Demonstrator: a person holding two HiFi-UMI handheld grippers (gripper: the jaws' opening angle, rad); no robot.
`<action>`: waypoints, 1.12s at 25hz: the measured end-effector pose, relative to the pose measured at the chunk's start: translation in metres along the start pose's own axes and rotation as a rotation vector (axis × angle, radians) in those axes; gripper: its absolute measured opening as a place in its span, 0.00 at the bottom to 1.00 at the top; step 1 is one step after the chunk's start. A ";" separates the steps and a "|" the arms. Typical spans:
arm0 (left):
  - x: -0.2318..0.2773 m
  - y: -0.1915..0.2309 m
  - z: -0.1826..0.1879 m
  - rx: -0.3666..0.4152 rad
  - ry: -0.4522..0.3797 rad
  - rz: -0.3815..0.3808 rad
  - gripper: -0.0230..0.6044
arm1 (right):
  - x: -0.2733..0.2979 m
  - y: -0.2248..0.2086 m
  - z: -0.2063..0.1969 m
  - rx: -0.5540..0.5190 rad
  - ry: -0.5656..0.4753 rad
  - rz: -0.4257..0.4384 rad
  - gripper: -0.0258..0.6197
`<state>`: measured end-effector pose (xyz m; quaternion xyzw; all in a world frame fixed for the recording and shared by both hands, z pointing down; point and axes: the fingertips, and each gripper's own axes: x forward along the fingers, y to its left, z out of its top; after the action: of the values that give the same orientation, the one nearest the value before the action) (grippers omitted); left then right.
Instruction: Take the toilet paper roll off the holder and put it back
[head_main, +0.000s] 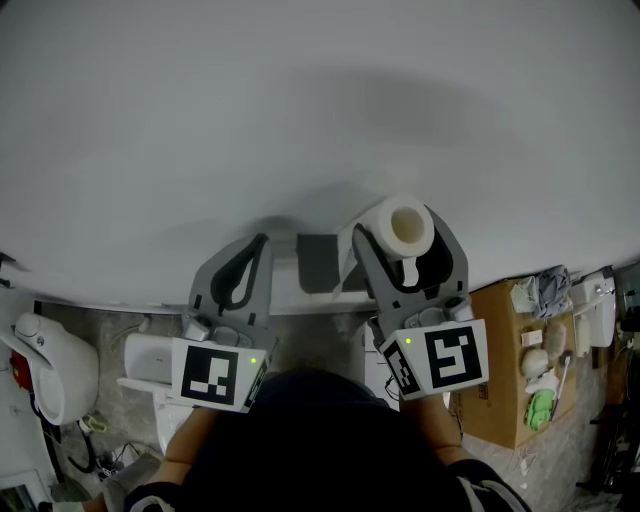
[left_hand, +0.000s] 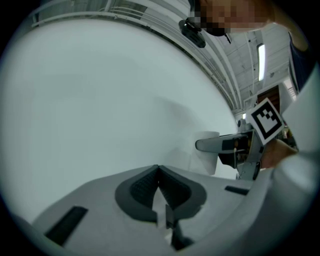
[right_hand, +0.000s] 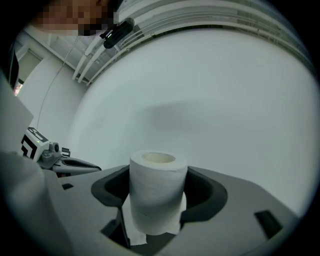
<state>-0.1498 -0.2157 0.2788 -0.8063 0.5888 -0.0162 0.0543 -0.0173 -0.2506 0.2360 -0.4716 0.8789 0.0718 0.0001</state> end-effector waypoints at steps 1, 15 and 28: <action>-0.001 0.001 -0.001 0.000 0.001 0.005 0.04 | 0.001 0.002 0.000 0.001 -0.001 0.007 0.53; -0.001 0.010 -0.005 0.002 0.021 0.039 0.04 | 0.017 0.023 -0.019 0.016 0.032 0.080 0.53; 0.008 0.000 -0.008 0.002 0.025 0.017 0.04 | 0.021 0.021 -0.058 0.021 0.126 0.086 0.53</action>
<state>-0.1484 -0.2236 0.2860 -0.8009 0.5963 -0.0264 0.0481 -0.0424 -0.2644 0.2948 -0.4369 0.8973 0.0326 -0.0533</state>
